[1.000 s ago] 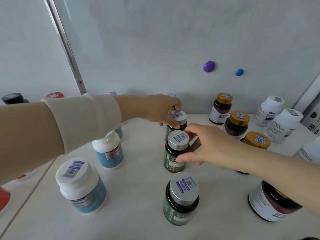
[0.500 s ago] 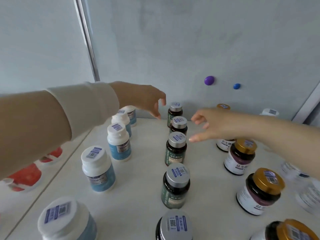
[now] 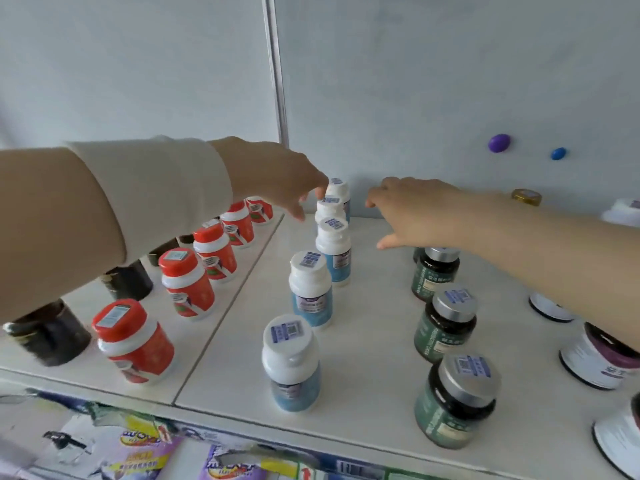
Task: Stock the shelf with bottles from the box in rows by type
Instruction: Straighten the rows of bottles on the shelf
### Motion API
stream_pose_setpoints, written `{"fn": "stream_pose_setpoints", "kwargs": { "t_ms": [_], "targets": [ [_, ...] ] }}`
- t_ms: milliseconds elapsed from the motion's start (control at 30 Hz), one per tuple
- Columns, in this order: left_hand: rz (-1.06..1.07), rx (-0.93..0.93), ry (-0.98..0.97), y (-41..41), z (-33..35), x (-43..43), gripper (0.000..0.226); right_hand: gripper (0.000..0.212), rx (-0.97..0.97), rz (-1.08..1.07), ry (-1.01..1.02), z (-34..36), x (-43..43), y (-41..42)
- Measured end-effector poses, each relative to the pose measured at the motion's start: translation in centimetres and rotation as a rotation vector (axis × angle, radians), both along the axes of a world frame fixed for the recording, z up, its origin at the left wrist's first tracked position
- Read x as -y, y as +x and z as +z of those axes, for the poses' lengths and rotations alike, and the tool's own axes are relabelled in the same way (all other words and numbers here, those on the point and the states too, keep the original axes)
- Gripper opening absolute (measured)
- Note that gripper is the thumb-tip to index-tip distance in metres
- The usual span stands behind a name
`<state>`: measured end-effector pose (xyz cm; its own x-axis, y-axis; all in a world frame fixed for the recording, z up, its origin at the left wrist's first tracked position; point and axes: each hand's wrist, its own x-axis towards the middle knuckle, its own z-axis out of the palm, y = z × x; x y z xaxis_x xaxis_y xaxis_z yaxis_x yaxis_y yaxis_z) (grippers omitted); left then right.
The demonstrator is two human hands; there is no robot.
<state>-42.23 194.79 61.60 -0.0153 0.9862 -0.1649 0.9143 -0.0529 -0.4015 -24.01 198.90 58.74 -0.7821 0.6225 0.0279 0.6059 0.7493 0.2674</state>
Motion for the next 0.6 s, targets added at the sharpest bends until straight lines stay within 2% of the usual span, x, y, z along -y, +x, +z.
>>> {"fn": "stream_pose_setpoints", "kwargs": {
  "t_ms": [200,333,367,433,500,600],
  "targets": [
    [-0.235,0.040,-0.049,-0.7,-1.0,3.3,0.051,0.060,-0.037,-0.039,-0.065,0.0,4.9,-1.6],
    [-0.337,0.198,-0.058,-1.1,-2.1,5.0,0.058,0.057,-0.160,-0.091,-0.148,-0.2,7.9,-1.0],
    [-0.333,0.240,-0.072,-1.2,-2.4,5.2,0.061,0.054,-0.257,-0.102,-0.239,-0.4,8.9,-0.6],
    [-0.323,0.322,-0.101,-1.2,-3.1,5.5,0.065,0.047,-0.570,-0.142,-0.560,-1.2,11.4,0.1],
    [-0.328,0.375,-0.092,-1.2,-3.8,5.6,0.065,0.055,-0.851,-0.162,-0.821,-3.2,13.5,0.9],
    [-0.334,0.426,-0.040,-1.2,-4.8,5.8,0.060,0.064,-0.974,-0.194,-0.999,-7.2,15.6,1.5]
  ]
}}
